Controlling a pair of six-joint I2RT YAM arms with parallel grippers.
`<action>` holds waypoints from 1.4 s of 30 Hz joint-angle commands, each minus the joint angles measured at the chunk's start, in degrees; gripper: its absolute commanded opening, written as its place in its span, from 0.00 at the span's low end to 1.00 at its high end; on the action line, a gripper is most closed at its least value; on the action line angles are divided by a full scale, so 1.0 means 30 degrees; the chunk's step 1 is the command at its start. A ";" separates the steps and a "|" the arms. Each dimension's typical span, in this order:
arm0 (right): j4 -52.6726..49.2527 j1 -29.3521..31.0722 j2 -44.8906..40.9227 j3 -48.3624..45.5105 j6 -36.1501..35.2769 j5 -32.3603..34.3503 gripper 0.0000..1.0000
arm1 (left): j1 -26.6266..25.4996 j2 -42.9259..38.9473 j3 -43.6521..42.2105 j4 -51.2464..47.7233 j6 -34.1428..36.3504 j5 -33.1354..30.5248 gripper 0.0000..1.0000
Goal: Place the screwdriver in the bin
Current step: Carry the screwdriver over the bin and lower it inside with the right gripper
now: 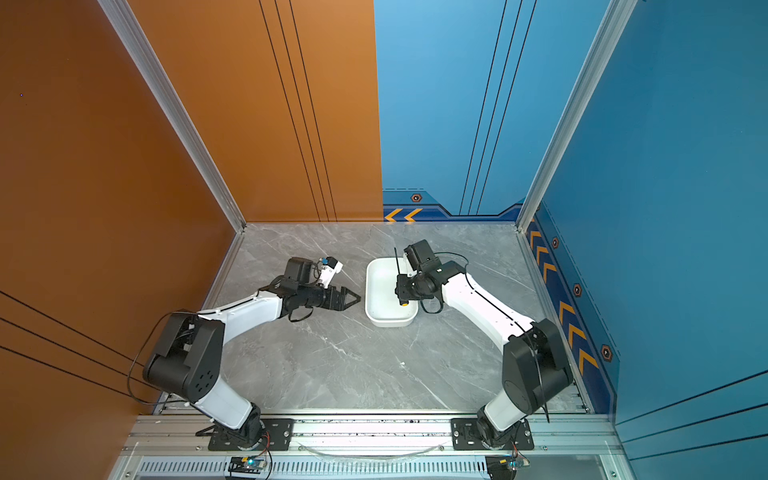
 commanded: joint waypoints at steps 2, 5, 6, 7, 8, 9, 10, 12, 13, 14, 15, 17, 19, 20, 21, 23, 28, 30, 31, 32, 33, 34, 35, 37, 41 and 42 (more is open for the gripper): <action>0.0603 0.0607 0.1417 0.0936 0.0932 0.0787 0.00 | 0.0021 -0.0356 -0.0138 0.0710 -0.0533 0.0648 0.98; 0.0684 0.0840 0.2283 0.1315 0.1303 0.1002 0.00 | 0.0030 -0.0308 -0.0077 0.0855 -0.0607 0.0662 0.98; 0.0684 0.0921 0.2546 0.1456 0.1458 0.1204 0.00 | 0.0030 -0.0283 -0.0058 0.0883 -0.0655 0.0595 0.98; 0.0684 0.0995 0.2686 0.1514 0.1597 0.1356 0.00 | 0.0023 -0.0292 -0.0060 0.0945 -0.0666 0.0583 0.98; 0.0684 0.1092 0.2838 0.1537 0.1818 0.1569 0.00 | 0.0030 -0.0305 -0.0065 0.0949 -0.0666 0.0535 0.98; 0.0684 0.1130 0.2949 0.1566 0.2005 0.1682 0.00 | 0.0025 -0.0282 -0.0074 0.0949 -0.0666 0.0535 0.98; 0.0684 0.1156 0.3032 0.1602 0.2177 0.1757 0.00 | 0.0022 -0.0300 -0.0095 0.0947 -0.0666 0.0531 0.98; 0.0633 0.1226 0.3179 0.1567 0.2503 0.1957 0.00 | 0.0078 -0.0315 -0.0088 0.0924 -0.0637 0.0483 0.98; 0.0625 0.1256 0.3181 0.1494 0.2711 0.2108 0.00 | 0.0077 -0.0345 -0.0149 0.0936 -0.0637 0.0459 0.98; 0.0626 0.1252 0.3187 0.1445 0.2897 0.2230 0.00 | 0.0099 -0.0359 -0.0152 0.0949 -0.0622 0.0446 0.98; 0.0567 0.1305 0.3241 0.1409 0.3031 0.2327 0.00 | 0.0109 -0.0345 -0.0183 0.0933 -0.0612 0.0443 0.98; 0.0273 0.1389 0.3344 0.1449 0.3266 0.2636 0.00 | 0.0125 -0.0337 -0.0167 0.0948 -0.0608 0.0452 0.98; 0.0215 0.1521 0.3406 0.1459 0.3440 0.3029 0.00 | 0.0155 -0.0349 -0.0187 0.0938 -0.0600 0.0443 0.98; 0.0215 0.1537 0.3486 0.1449 0.3469 0.3038 0.00 | 0.0184 -0.0312 -0.0165 0.0936 -0.0608 0.0418 0.98; 0.0188 0.1544 0.3585 0.1510 0.3470 0.3009 0.00 | 0.0171 -0.0309 -0.0153 0.0944 -0.0604 0.0401 0.98; -0.0004 0.1556 0.3835 0.1676 0.3534 0.3090 0.00 | 0.0207 -0.0294 -0.0148 0.0944 -0.0607 0.0406 0.98; -0.0149 0.1657 0.4510 0.2031 0.3532 0.2984 0.00 | 0.0227 -0.0184 -0.0128 0.0947 -0.0596 0.0401 0.98; -0.0217 0.1640 0.4856 0.2214 0.3454 0.2981 0.00 | 0.0271 -0.0148 -0.0154 0.0935 -0.0578 0.0416 0.98; -0.0250 0.1636 0.4988 0.2254 0.3441 0.2980 0.00 | 0.0266 -0.0142 -0.0154 0.0948 -0.0578 0.0421 0.98; -0.0267 0.1633 0.5151 0.2303 0.3448 0.2956 0.00 | 0.0301 -0.0138 -0.0173 0.0938 -0.0578 0.0454 0.98; -0.0246 0.1657 0.5269 0.2310 0.3428 0.2973 0.00 | 0.0313 -0.0166 -0.0174 0.0921 -0.0567 0.0448 0.98; -0.0253 0.1671 0.5395 0.2357 0.3440 0.3009 0.00 | 0.0357 -0.0208 -0.0189 0.0927 -0.0553 0.0443 0.98; -0.0253 0.1678 0.5562 0.2408 0.3391 0.3024 0.00 | 0.0345 -0.0193 -0.0210 0.0945 -0.0549 0.0443 0.98; -0.0253 0.1642 0.5861 0.2478 0.3353 0.3040 0.00 | 0.0400 -0.0220 -0.0198 0.0945 -0.0549 0.0472 0.98; -0.0253 0.1687 0.6535 0.2727 0.3440 0.3127 0.00 | 0.0490 -0.0278 -0.0194 0.0934 -0.0578 0.0690 0.98; -0.0253 0.1694 0.6654 0.2771 0.3440 0.3126 0.00 | 0.0531 -0.0262 -0.0220 0.0949 -0.0578 0.0700 0.98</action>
